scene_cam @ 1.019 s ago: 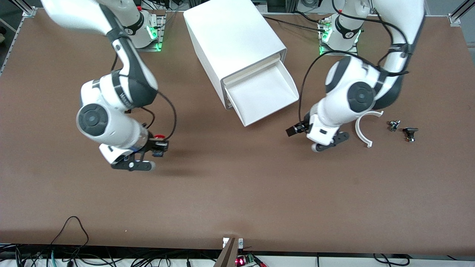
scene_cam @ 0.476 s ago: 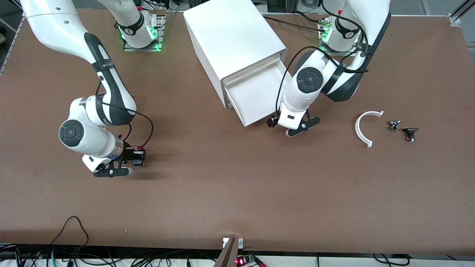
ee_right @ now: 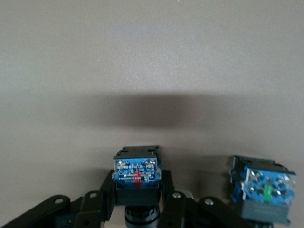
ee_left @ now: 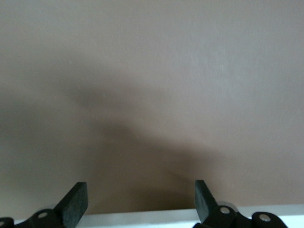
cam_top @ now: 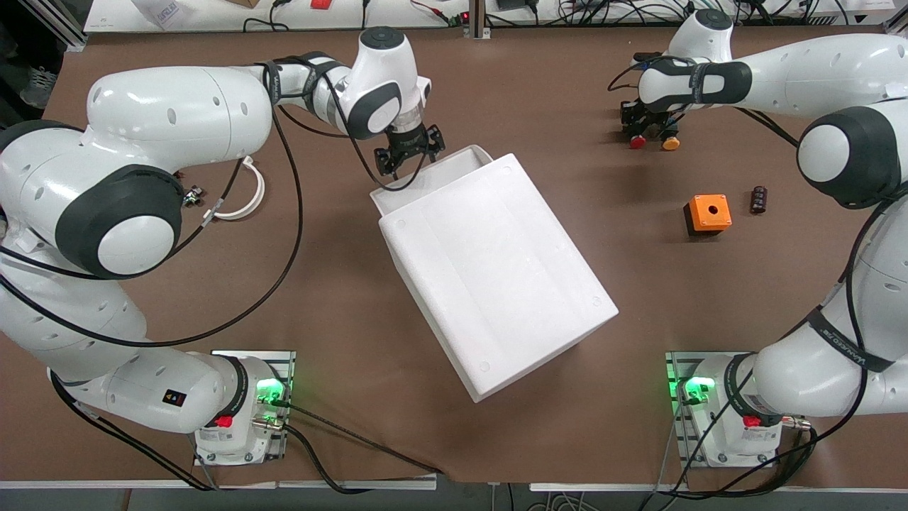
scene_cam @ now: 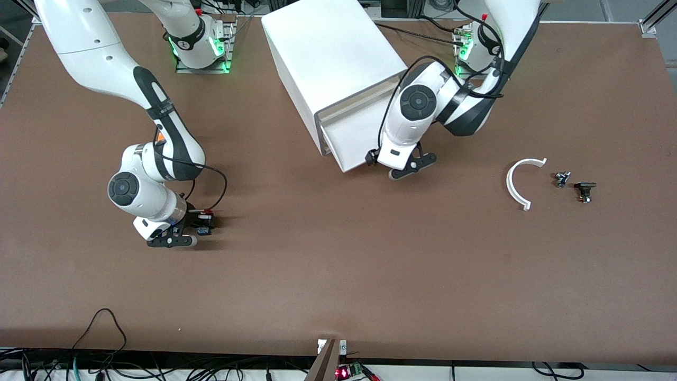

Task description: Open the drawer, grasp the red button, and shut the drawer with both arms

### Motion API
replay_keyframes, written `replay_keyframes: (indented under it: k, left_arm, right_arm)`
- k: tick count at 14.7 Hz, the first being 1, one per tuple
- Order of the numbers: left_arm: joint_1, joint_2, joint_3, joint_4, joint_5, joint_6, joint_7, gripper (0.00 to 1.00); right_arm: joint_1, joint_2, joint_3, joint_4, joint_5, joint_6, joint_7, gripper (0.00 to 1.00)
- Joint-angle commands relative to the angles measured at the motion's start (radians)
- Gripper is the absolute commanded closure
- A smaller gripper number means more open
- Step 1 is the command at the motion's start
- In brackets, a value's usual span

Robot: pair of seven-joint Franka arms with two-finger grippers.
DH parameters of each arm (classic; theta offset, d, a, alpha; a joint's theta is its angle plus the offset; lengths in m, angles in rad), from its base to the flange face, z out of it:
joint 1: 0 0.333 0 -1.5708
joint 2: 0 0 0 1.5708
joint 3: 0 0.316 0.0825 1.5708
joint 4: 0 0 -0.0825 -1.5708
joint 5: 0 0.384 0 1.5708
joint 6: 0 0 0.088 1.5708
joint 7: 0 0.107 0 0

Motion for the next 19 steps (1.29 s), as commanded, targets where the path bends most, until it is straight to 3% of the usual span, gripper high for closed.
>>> replay_keyframes:
  k: [1, 8, 19]
  left_arm:
    - [0.018, -0.037, -0.063, -0.052, 0.024, 0.008, -0.034, 0.01]
    - [0.015, -0.025, -0.173, -0.062, -0.009, -0.018, -0.125, 0.01]
    - [0.010, -0.032, -0.193, -0.046, -0.096, -0.093, -0.133, 0.01]
  right_arm:
    - [-0.018, 0.000, 0.015, 0.010, 0.021, 0.014, -0.003, 0.01]
    - [-0.027, -0.192, 0.012, 0.006, 0.021, -0.070, -0.053, 0.00]
    - [-0.030, -0.549, -0.036, 0.014, 0.007, -0.473, -0.060, 0.00]
